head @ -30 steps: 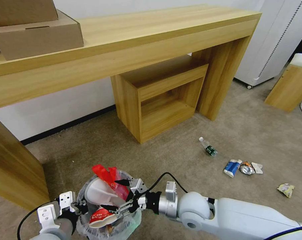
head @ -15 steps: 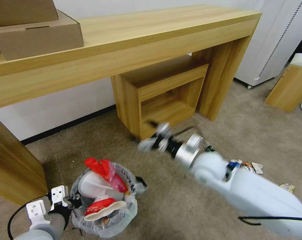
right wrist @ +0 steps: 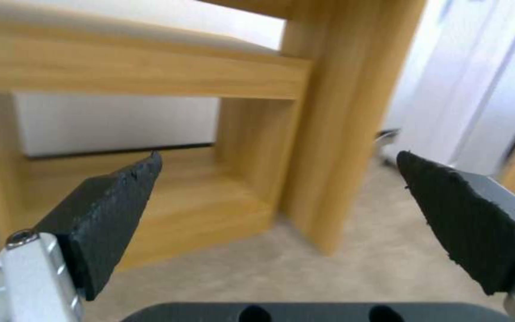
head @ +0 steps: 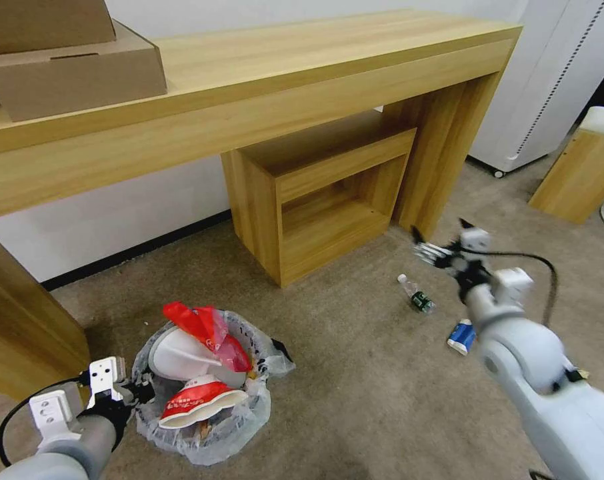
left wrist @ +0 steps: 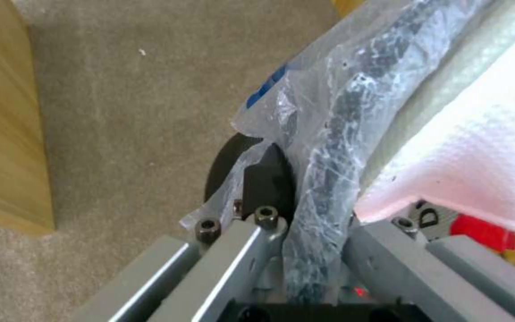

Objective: Pick up the trash bin and place the garbage on the floor into it.

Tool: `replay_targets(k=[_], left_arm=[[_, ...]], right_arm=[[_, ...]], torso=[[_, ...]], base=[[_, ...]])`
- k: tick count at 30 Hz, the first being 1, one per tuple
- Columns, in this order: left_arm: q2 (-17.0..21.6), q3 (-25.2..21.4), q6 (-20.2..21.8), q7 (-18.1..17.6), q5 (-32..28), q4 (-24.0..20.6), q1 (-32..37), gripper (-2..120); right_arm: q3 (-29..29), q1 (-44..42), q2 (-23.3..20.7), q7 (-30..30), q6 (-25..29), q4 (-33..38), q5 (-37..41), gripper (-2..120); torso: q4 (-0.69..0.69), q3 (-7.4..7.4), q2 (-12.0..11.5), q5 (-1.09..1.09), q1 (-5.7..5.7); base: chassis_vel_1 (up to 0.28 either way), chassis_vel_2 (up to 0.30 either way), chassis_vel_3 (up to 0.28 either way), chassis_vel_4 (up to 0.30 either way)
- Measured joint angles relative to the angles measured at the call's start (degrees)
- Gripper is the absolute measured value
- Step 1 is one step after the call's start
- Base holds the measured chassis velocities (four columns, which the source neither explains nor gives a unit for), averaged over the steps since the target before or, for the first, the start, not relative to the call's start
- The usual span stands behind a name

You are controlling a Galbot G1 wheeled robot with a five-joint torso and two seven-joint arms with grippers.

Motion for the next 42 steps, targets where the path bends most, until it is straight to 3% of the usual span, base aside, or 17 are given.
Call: replay_targets(k=[1, 3, 5, 6, 8, 9, 12, 14, 17, 18, 20, 22, 25, 28, 32, 36, 42], left_arm=[[0.0, 0.0, 0.0, 0.0, 0.0, 0.0, 0.0, 0], [-1.0, -1.6, 0.1, 2.3, 1.9, -0.2, -0.5, 0], [-1.1, -1.8, 0.1, 2.5, 2.1, -0.3, -0.4, 0], [-2.1, -2.9, 0.5, 4.0, 2.9, -0.3, -0.5, 0], [-3.0, -3.8, 1.2, 5.2, 3.6, -0.3, -0.8, 0], [-3.0, -3.8, 1.2, 5.2, 3.6, -0.3, -0.8, 0], [-3.5, -5.6, 3.6, 6.0, 2.3, -1.6, -0.1, 0], [-3.5, -5.8, 3.9, 5.9, 2.0, -1.7, 0.0, 0], [-3.3, -8.3, 6.0, 4.6, -2.8, -3.7, 0.8, 0], [-3.3, -8.3, 6.0, 4.6, -2.8, -3.7, 0.8, 0], [-3.3, -8.5, 6.4, 4.7, -3.5, -4.2, 0.7, 0], [-3.2, -8.5, 6.4, 4.8, -3.6, -4.3, 0.6, 0], [-3.2, -8.0, 6.3, 5.2, -3.1, -4.7, 0.3, 0], [-5.2, -4.5, 6.6, 6.6, 0.4, -5.2, 0.8, 0], [-7.9, -1.2, 6.6, 7.6, 4.3, -5.0, 0.6, 0], [-8.3, -0.8, 6.7, 7.7, 4.8, -4.9, 0.6, 0], [-9.4, 0.0, 6.7, 8.6, 6.6, -4.7, 0.6, 0]], right_arm=[[0.0, 0.0, 0.0, 0.0, 0.0, 0.0, 0.0, 100], [8.3, -3.5, 0.1, 6.3, -4.2, -0.1, -1.7, 100], [9.3, -4.2, 0.1, 7.3, -4.5, 0.0, -2.0, 100], [18.0, -10.3, 0.4, 11.7, -7.7, 1.7, -4.1, 100], [26.8, -18.4, 1.4, 13.6, -9.5, 3.3, -8.1, 100], [26.8, -18.4, 1.4, 13.6, -9.5, 3.3, -8.1, 100], [39.5, -28.6, 4.0, 12.4, -8.9, 4.5, -14.9, 100], [40.4, -29.4, 4.3, 12.2, -8.8, 4.6, -15.3, 100], [51.5, -41.7, 9.1, 6.3, -4.7, 5.0, -24.7, 100], [51.5, -41.7, 9.1, 6.3, -4.7, 5.0, -24.7, 100], [55.2, -45.8, 12.7, 3.8, -0.9, 4.0, -33.1, 100], [56.0, -46.6, 14.0, 3.4, -0.3, 3.8, -34.5, 100], [58.6, -49.0, 19.5, 2.3, 0.9, 3.9, -37.3, 100], [62.2, -53.1, 27.5, 0.1, 3.0, 5.0, -40.6, 100], [66.7, -57.3, 31.3, -1.5, 7.0, 6.7, -43.2, 100], [67.9, -58.2, 31.7, -1.5, 7.7, 7.0, -43.2, 100], [75.4, -59.9, 32.6, -1.8, 11.3, 8.1, -41.6, 100]], torso=[[0.0, 0.0, 0.0, 0.0, 0.0], [-0.02, 0.0, 0.0, 0.0, 0.0], [-0.01, 0.0, 0.0, 0.0, 0.0], [0.01, -0.01, 0.0, -0.01, 0.0], [-0.03, -0.01, 0.0, 0.04, 0.0], [-0.03, -0.01, 0.0, 0.04, 0.0], [-0.01, -0.01, 0.0, 0.03, 0.0], [-0.02, -0.02, 0.0, 0.03, -0.01], [-0.02, -0.02, 0.0, 0.03, 0.0], [-0.02, -0.02, 0.0, 0.03, 0.0], [-0.02, -0.01, 0.0, -0.02, -0.01], [-0.01, -0.01, 0.0, 0.0, -0.01], [0.0, -0.01, 0.0, -0.03, -0.01], [0.0, -0.02, 0.0, 0.0, -0.01], [-0.01, -0.01, 0.0, 0.01, -0.01], [-0.01, -0.01, 0.0, -0.02, -0.01], [-0.01, -0.01, 0.0, 0.0, -0.01]], base=[[0.0, 0.0, 0.0, 0.0], [0.0, 0.0, 0.0, 0.0], [0.0, 0.0, 0.0, 0.0], [0.0, 0.0, 0.0, 0.0], [0.0, 0.0, 0.0, 0.0], [0.0, 0.0, 0.0, 0.0], [0.0, 0.0, 0.0, 0.0], [0.0, 0.0, 0.0, 0.0], [0.0, 0.0, 0.0, 0.0], [0.0, 0.0, 0.0, 0.0], [0.0, 0.0, 0.0, 0.0], [0.0, 0.0, 0.0, 0.0], [0.0, 0.0, 0.0, 0.0], [0.0, 0.0, 0.0, 0.0], [0.0, 0.0, 0.0, 0.0], [0.0, 0.0, 0.0, 0.0], [0.0, 0.0, 0.0, 0.0]])
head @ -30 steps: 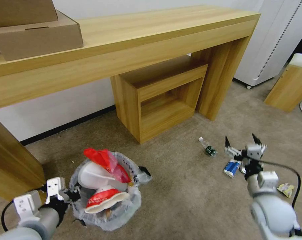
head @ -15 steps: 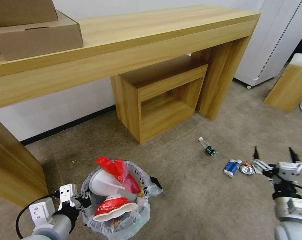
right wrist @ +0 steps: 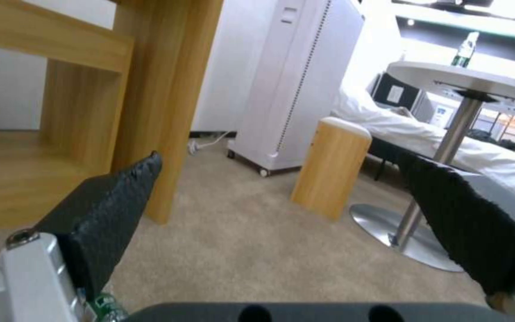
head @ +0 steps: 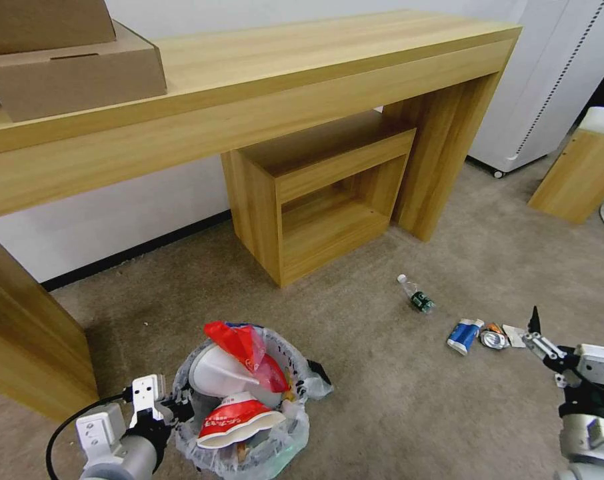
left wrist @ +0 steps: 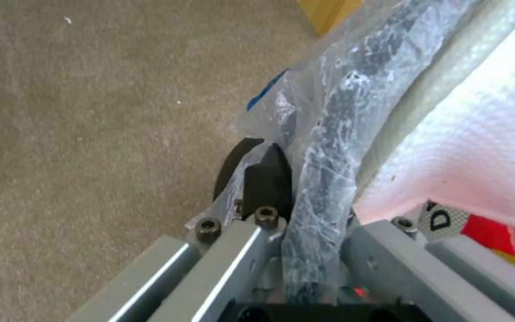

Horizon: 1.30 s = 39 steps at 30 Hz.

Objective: Pick up the trash bin and place the garbage on the floor into it.

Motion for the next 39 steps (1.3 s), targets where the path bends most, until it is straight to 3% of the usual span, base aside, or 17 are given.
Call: replay_targets(k=[8, 14, 39], left_arm=[[-3.2, 3.2, 0.0, 2.9, 6.2, 1.2, 0.1, 0], [-3.5, 3.8, -0.9, 3.2, 7.0, 1.7, -0.3, 0], [-5.7, 6.8, -2.7, 3.6, 11.5, 1.6, 1.7, 0]], right_arm=[[1.9, -0.5, 4.6, 0.7, 3.4, -1.5, -1.6, 100], [1.0, -1.4, 6.2, 0.7, 6.0, -2.9, -4.1, 100], [-0.6, -2.7, 7.8, 3.2, 9.1, -4.2, -7.5, 100]], torso=[[0.0, 0.0, 0.0, 0.0, 0.0], [0.0, 0.0, 0.0, -0.01, 0.0], [-0.02, 0.0, 0.0, 0.0, 0.01]], base=[[0.0, 0.0, 0.0, 0.0], [-0.039, -0.047, -0.039, -0.042], [-0.08, -0.08, -0.079, -0.076]])
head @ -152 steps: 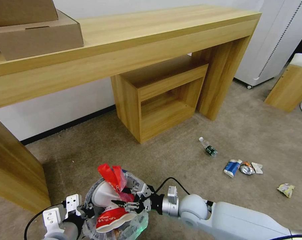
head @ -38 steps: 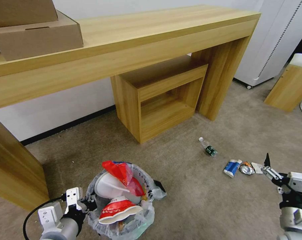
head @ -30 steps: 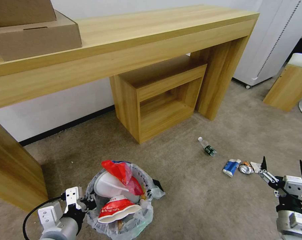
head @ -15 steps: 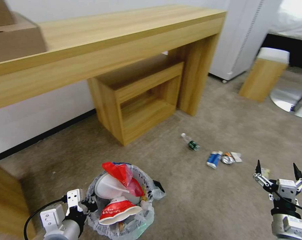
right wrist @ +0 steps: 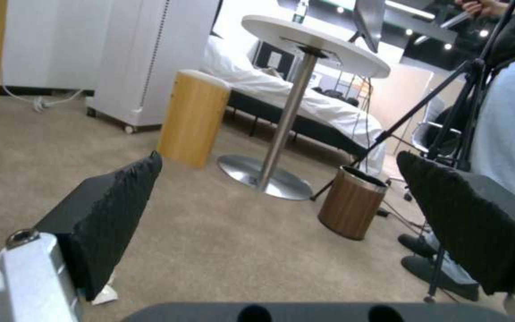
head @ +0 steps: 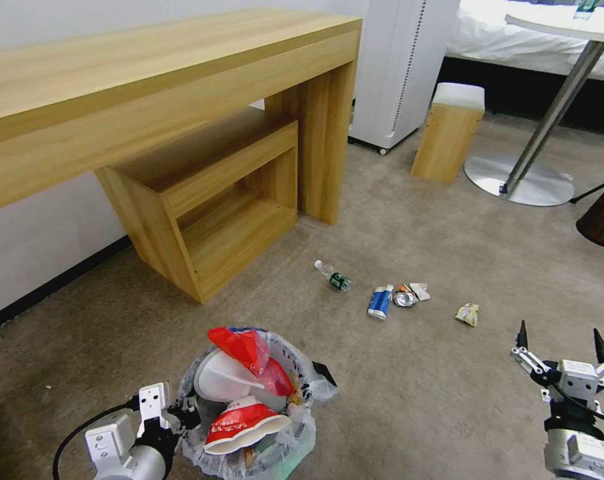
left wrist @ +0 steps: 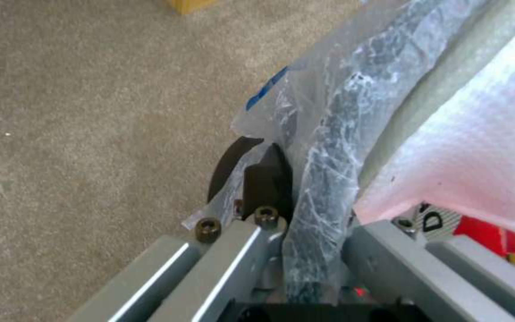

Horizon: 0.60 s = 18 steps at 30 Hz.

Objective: Pick up the trash bin and place the garbage on the floor into it.

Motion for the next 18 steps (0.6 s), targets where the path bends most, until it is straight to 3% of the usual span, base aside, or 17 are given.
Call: replay_targets(k=[5, 13, 18], left_arm=[[0.1, -0.1, 0.0, 0.0, 0.1, -0.6, 0.3, 0], [-0.6, -0.2, -0.1, -0.2, 0.7, -1.1, 1.1, 0], [-1.2, 0.0, -0.1, -0.2, 1.2, -1.0, 1.1, 0]], right_arm=[[0.4, 0.5, -0.2, 1.8, 0.7, -1.0, -0.8, 100], [-1.0, 2.6, 0.6, 5.6, 10.1, -5.3, -8.6, 100], [-2.1, 2.8, 1.1, 5.2, 11.4, -5.3, -7.2, 100]], torso=[[0.02, 0.0, 0.0, 0.0, 0.0], [0.02, 0.0, 0.0, 0.0, -0.01], [0.02, 0.0, 0.0, 0.0, -0.01]], base=[[0.0, 0.0, 0.0, 0.0], [0.0, 0.0, 0.0, 0.0], [0.0, 0.0, 0.0, 0.0]])
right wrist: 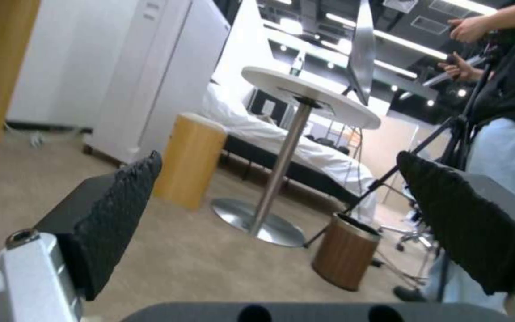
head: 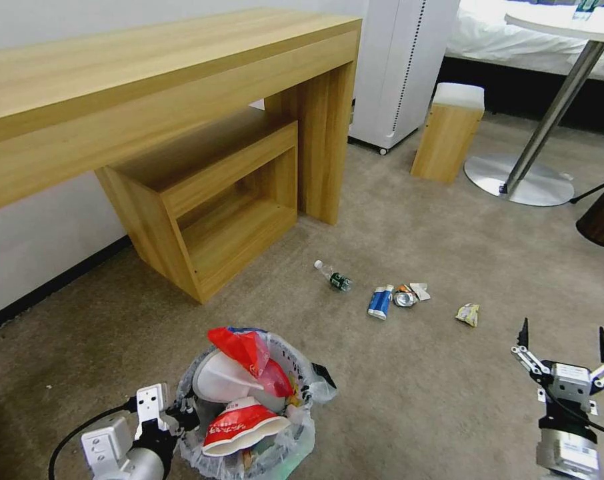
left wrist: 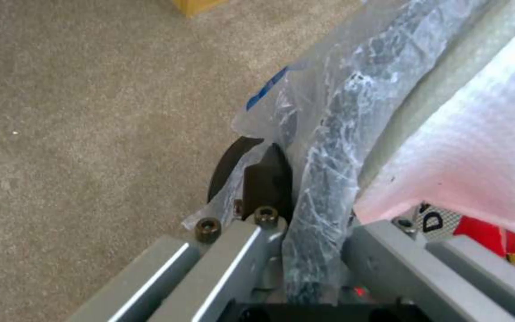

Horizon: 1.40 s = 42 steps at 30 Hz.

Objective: Pick up the trash bin and place the garbage on the floor into it.

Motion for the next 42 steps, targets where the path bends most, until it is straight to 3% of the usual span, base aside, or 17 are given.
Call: replay_targets(k=[9, 21, 42], left_arm=[[-1.2, 0.1, 0.0, 0.2, 1.3, 0.1, 0.2, 0], [-3.3, 2.1, -0.4, 1.2, 4.9, 0.8, 0.4, 0], [-3.7, 4.0, -1.0, 1.6, 7.5, 1.4, 1.0, 0]], right_arm=[[-1.0, 0.9, 0.7, -3.5, 1.9, -2.3, 3.2, 100], [-2.1, 1.2, 0.9, -3.5, 1.8, -2.3, 2.3, 100], [-2.8, 1.2, 0.4, -2.4, 2.0, -1.9, 0.7, 100]], torso=[[0.0, 0.0, 0.0, 0.0, 0.0], [0.0, 0.0, 0.0, 0.0, 0.0], [0.0, 0.01, 0.0, 0.0, 0.01]], base=[[0.0, 0.0, 0.0, 0.0], [-0.083, 0.072, 0.066, -0.081], [-0.098, 0.09, 0.092, -0.095]])
